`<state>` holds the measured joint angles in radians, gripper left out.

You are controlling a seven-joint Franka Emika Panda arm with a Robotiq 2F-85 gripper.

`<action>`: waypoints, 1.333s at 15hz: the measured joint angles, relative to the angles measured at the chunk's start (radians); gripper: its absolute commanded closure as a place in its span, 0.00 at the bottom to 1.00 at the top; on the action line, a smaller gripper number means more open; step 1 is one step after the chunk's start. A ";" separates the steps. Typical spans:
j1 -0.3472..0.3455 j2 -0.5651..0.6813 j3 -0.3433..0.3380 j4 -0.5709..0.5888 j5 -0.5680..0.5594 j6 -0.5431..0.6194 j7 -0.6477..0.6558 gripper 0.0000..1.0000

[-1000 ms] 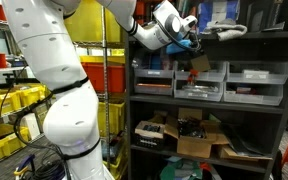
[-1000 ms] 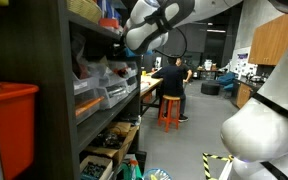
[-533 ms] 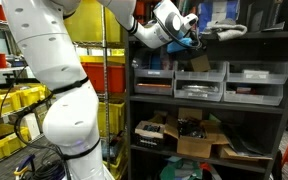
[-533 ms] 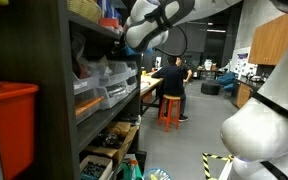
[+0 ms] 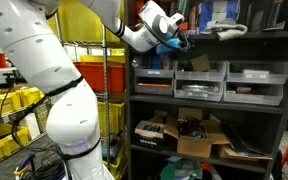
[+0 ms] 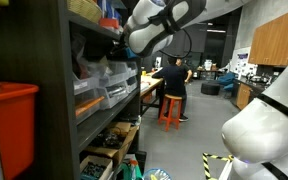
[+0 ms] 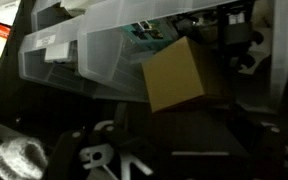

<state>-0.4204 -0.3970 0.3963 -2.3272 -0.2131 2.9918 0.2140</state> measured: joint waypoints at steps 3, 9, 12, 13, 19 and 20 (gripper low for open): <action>0.080 -0.129 -0.018 -0.108 0.013 0.085 -0.002 0.00; 0.165 -0.388 -0.023 -0.310 0.041 0.245 -0.011 0.00; 0.189 -0.507 -0.024 -0.367 0.084 0.253 -0.028 0.00; 0.195 -0.546 -0.025 -0.381 0.094 0.255 -0.031 0.00; 0.175 -0.737 0.012 -0.450 0.153 0.401 -0.038 0.00; 0.148 -0.755 0.030 -0.450 0.175 0.437 -0.040 0.00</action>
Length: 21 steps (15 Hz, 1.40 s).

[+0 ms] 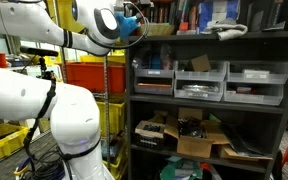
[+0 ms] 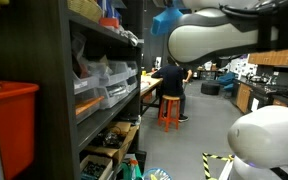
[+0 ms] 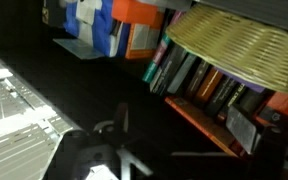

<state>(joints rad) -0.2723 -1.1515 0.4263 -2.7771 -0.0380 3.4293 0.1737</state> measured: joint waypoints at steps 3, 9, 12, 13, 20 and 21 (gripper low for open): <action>-0.092 -0.050 0.059 0.015 0.073 0.038 -0.004 0.00; -0.203 -0.099 0.142 0.070 0.146 0.026 -0.005 0.00; -0.270 -0.079 0.158 0.092 0.148 0.018 -0.005 0.00; -0.278 -0.063 0.157 0.098 0.144 0.006 -0.011 0.00; -0.259 -0.022 0.140 0.125 0.134 -0.051 -0.051 0.00; -0.258 -0.023 0.140 0.126 0.134 -0.081 -0.051 0.00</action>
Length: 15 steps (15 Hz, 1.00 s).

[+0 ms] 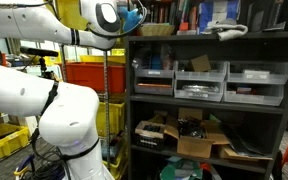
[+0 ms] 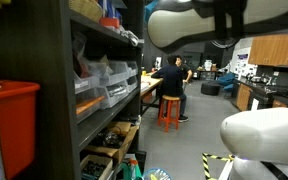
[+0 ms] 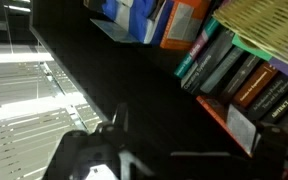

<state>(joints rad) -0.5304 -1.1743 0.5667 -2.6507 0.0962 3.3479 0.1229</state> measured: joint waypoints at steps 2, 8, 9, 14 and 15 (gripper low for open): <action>0.001 -0.006 -0.003 0.018 -0.013 -0.138 -0.005 0.00; -0.002 -0.014 -0.099 0.118 -0.144 -0.455 -0.004 0.00; 0.001 -0.007 -0.123 0.138 -0.163 -0.502 -0.006 0.00; 0.127 0.113 -0.257 0.270 -0.217 -0.795 -0.078 0.00; 0.168 0.144 -0.287 0.295 -0.218 -0.839 -0.097 0.00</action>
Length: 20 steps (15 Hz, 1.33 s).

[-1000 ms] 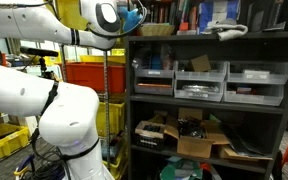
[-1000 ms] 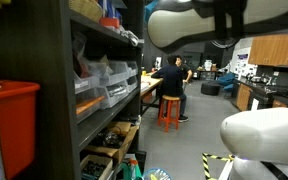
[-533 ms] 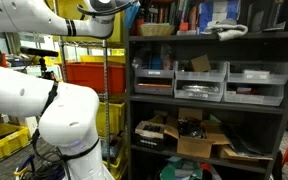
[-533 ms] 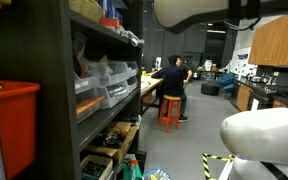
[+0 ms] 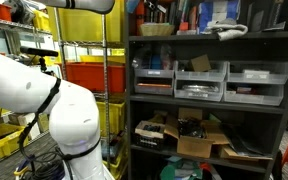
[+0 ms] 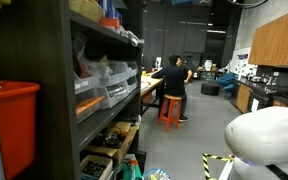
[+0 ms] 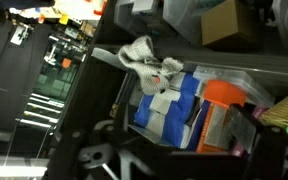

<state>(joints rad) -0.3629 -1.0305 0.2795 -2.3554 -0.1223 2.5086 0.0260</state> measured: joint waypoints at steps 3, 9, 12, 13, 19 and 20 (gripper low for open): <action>0.130 0.091 -0.090 0.075 0.000 -0.125 -0.054 0.00; 0.296 0.205 -0.203 0.206 0.010 -0.282 -0.075 0.00; 0.294 0.209 -0.203 0.210 0.010 -0.282 -0.068 0.00; 0.294 0.209 -0.202 0.210 0.010 -0.282 -0.066 0.00; 0.335 0.214 -0.213 0.234 0.021 -0.331 -0.076 0.00; 0.352 0.217 -0.222 0.249 0.035 -0.351 -0.086 0.00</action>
<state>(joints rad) -0.0109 -0.8134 0.0579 -2.1063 -0.0876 2.1576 -0.0598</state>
